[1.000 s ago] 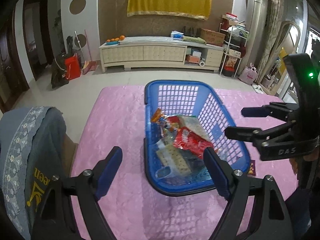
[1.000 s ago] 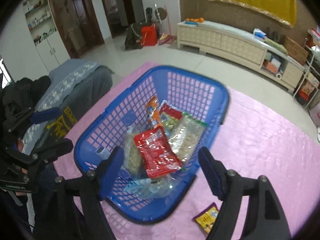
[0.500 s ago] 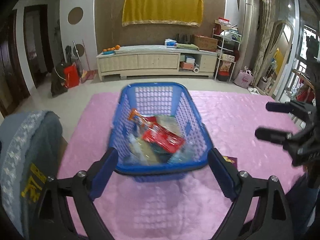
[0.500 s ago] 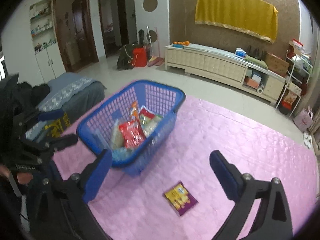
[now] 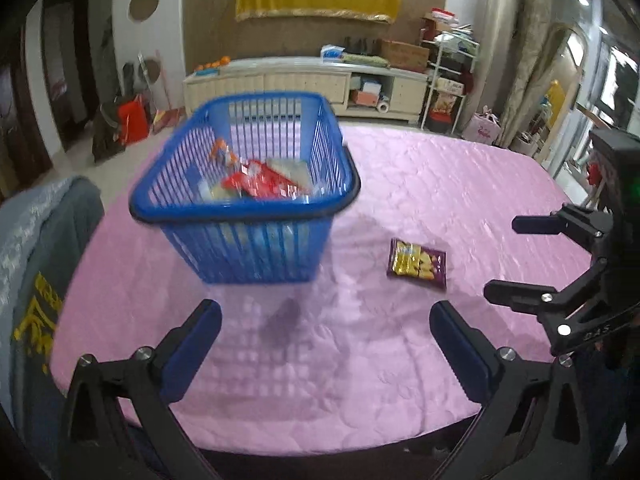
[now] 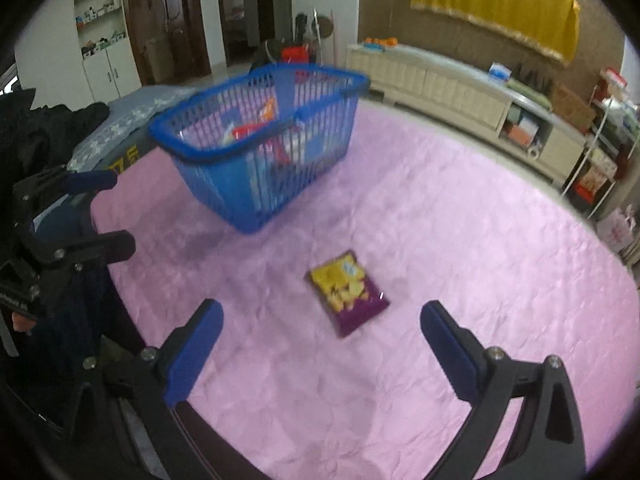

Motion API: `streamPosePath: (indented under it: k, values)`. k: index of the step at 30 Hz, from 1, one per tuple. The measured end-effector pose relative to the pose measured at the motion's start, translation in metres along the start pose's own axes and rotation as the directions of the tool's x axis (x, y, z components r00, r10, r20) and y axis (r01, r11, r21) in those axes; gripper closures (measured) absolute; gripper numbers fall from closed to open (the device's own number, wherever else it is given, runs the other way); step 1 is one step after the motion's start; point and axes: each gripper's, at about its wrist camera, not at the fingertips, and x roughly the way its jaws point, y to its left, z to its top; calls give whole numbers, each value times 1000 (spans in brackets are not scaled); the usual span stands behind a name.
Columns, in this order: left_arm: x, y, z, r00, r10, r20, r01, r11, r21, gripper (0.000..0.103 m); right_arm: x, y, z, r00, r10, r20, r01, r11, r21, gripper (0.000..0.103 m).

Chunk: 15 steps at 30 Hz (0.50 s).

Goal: Organize snacks
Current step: 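Move the right gripper to the yellow-purple chip bag and close it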

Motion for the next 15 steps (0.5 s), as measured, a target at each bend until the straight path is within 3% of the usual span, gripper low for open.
streamPosePath:
  k: [5,15]
  values:
    - [24,1,-15,998,5,-56,-9,996,-84,0,21,-8,-12,1000,3,-21,-3,1000,-27,3]
    - [67,-5,-25,988,38,-151,-53,994,-94,0,70,-31,-14,993,78,-84,-82,996,-41,3]
